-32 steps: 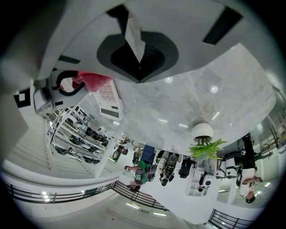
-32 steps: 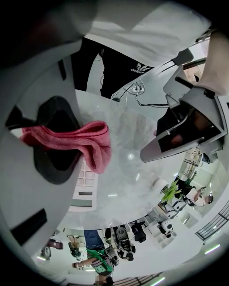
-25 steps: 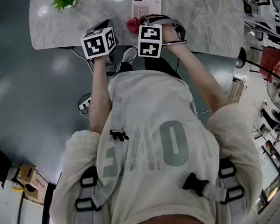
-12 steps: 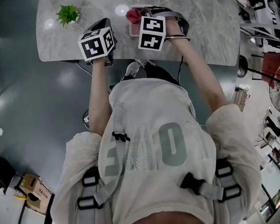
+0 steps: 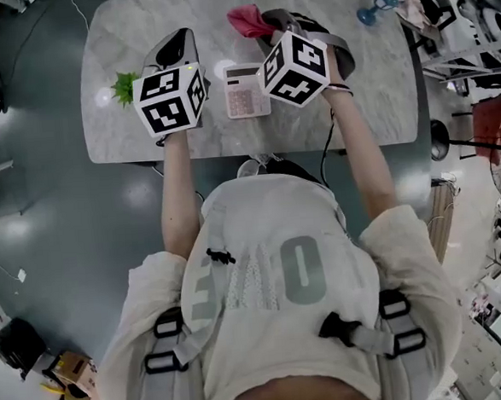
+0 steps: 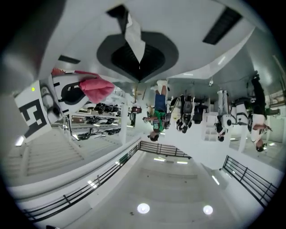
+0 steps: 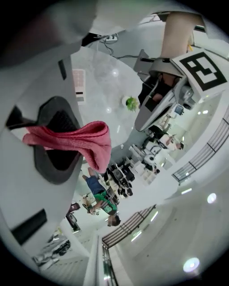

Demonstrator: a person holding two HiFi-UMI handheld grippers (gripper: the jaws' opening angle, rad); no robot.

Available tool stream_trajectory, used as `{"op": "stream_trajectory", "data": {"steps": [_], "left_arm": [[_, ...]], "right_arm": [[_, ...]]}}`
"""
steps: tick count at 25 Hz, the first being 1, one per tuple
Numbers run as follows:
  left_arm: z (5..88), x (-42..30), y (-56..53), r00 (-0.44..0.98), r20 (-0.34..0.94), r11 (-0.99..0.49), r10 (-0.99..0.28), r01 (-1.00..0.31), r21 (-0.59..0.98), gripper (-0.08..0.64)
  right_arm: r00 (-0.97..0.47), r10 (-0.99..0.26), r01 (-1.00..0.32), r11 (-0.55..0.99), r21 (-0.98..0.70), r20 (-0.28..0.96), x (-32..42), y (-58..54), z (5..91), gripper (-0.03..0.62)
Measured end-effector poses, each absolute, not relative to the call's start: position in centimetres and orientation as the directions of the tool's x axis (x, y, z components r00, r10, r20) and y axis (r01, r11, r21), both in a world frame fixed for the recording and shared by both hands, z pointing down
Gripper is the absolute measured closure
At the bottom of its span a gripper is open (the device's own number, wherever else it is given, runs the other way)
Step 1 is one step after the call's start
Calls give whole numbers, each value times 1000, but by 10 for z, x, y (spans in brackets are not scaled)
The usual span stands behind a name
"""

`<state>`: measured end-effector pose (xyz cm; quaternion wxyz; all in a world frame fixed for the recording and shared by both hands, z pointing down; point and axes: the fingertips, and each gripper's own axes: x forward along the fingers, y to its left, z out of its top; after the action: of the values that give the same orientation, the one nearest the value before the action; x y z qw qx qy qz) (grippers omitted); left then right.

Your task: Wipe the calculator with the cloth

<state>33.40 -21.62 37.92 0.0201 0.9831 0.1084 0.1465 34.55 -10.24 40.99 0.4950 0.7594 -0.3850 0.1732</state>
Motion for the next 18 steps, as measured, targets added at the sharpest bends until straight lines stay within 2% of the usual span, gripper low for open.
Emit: {"op": "stream_trajectory", "data": {"steps": [5,11,18], "left_arm": [[313,329,-186,961,140,-970,240,244,-14,540],[281,313,-162,968,48,-963,248,251,-99,540],[277,305,-147,967,9,-959,256,256,-126,540]], "right_arm": [[747,-489,-661,-471,585,451,340,-69,347,537],[862,-428,-506,-728,461,271,322,-21,318,536],[896,-424,-443,-873,204,135,305,18,309,537]]}}
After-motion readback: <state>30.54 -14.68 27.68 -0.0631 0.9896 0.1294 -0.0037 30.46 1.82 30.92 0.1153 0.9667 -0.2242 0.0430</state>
